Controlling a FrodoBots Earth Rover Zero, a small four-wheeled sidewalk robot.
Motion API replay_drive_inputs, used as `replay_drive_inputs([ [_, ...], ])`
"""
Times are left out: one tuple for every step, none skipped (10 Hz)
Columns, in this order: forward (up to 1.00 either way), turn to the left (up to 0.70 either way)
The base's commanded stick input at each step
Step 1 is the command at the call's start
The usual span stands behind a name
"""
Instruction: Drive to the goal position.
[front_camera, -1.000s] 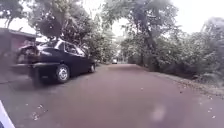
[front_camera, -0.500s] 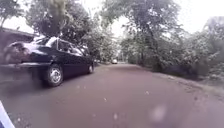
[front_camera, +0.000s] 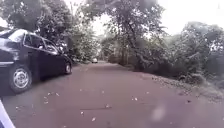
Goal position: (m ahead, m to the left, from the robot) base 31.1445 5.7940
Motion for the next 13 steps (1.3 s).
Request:
replay_drive_inputs([
  [0.85,0.00],
  [0.85,0.00],
  [0.85,0.00],
  [0.85,0.00],
  [0.85,0.00],
  [0.85,0.00],
  [0.85,0.00],
  [0.85,0.00],
  [0.85,0.00],
  [0.85,0.00],
  [0.85,0.00],
  [0.85,0.00],
  [0.85,0.00],
])
